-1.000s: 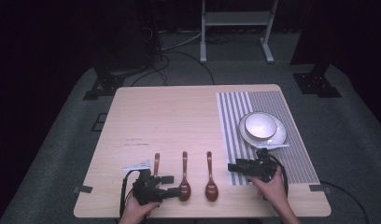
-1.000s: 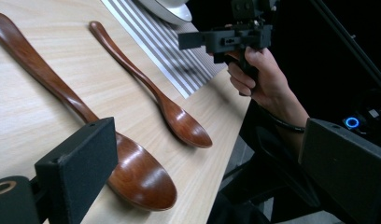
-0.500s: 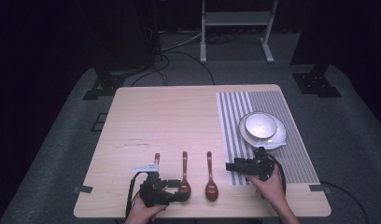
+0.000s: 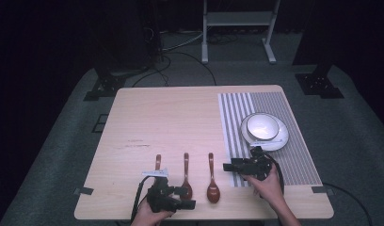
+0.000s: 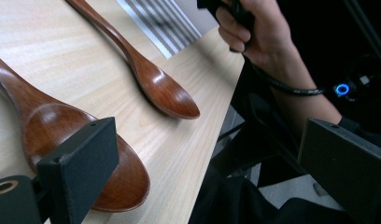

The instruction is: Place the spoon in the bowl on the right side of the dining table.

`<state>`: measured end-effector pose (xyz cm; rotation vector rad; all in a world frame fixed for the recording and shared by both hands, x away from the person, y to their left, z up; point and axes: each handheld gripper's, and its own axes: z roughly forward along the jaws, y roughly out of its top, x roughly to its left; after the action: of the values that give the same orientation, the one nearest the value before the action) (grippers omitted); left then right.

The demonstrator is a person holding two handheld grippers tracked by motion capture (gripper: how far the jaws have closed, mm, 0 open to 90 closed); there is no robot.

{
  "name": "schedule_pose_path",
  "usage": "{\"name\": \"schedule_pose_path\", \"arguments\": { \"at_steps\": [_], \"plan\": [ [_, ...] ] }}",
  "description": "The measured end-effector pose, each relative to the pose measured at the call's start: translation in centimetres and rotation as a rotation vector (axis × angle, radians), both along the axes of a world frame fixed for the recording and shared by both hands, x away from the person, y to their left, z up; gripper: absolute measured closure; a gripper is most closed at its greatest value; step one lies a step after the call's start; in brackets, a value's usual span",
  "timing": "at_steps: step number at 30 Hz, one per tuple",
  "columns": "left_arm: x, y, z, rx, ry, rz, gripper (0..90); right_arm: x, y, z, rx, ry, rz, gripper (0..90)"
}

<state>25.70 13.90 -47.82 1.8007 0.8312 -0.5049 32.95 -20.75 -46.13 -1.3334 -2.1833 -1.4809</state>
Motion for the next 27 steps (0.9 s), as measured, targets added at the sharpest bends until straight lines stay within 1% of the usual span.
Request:
{"name": "schedule_pose_path", "arguments": {
  "at_steps": [4, 6, 7, 9, 11, 12, 14, 17, 22, 27],
  "plan": [
    [-0.1, -0.4, -0.2, 0.026, 0.006, -0.017, 3.8, 0.1, 0.5, 0.2, -0.003, -0.002, 0.009, 29.8],
    [0.0, -0.6, -0.5, 0.052, 0.006, -0.027, 3.9, 0.2, 0.7, 0.4, -0.003, -0.004, 0.013, 29.9],
    [0.0, -0.6, -0.7, 0.064, 0.011, -0.024, 4.8, 0.3, 0.8, 0.4, -0.003, -0.006, 0.015, 29.9],
    [0.1, -0.7, -0.7, 0.063, 0.023, -0.023, 5.2, 0.4, 1.2, 0.6, -0.003, -0.006, 0.021, 30.0],
    [0.1, -0.7, -0.7, 0.068, 0.019, -0.022, 5.3, 0.5, 1.6, 0.7, -0.01, -0.009, 0.031, 29.9],
    [0.2, -0.7, -0.6, 0.075, 0.015, -0.012, 5.2, 0.6, 1.9, 0.8, -0.009, -0.01, 0.039, 30.0],
    [0.3, -0.5, -0.7, 0.064, 0.02, -0.012, 5.3, 0.7, 2.5, 1.0, -0.008, -0.012, 0.051, 30.0],
    [0.3, -0.3, -0.8, 0.064, 0.02, -0.009, 5.3, 1.0, 3.4, 1.2, -0.016, -0.012, 0.071, 29.9],
    [0.3, -0.2, -0.8, 0.061, 0.02, -0.007, 5.3, 1.4, 4.8, 1.1, -0.032, -0.005, 0.097, 29.9],
    [0.3, 0.0, -0.8, 0.06, 0.022, -0.011, 5.3, 1.8, 5.6, 0.8, -0.043, 0.002, 0.11, 30.1]
  ]
}}
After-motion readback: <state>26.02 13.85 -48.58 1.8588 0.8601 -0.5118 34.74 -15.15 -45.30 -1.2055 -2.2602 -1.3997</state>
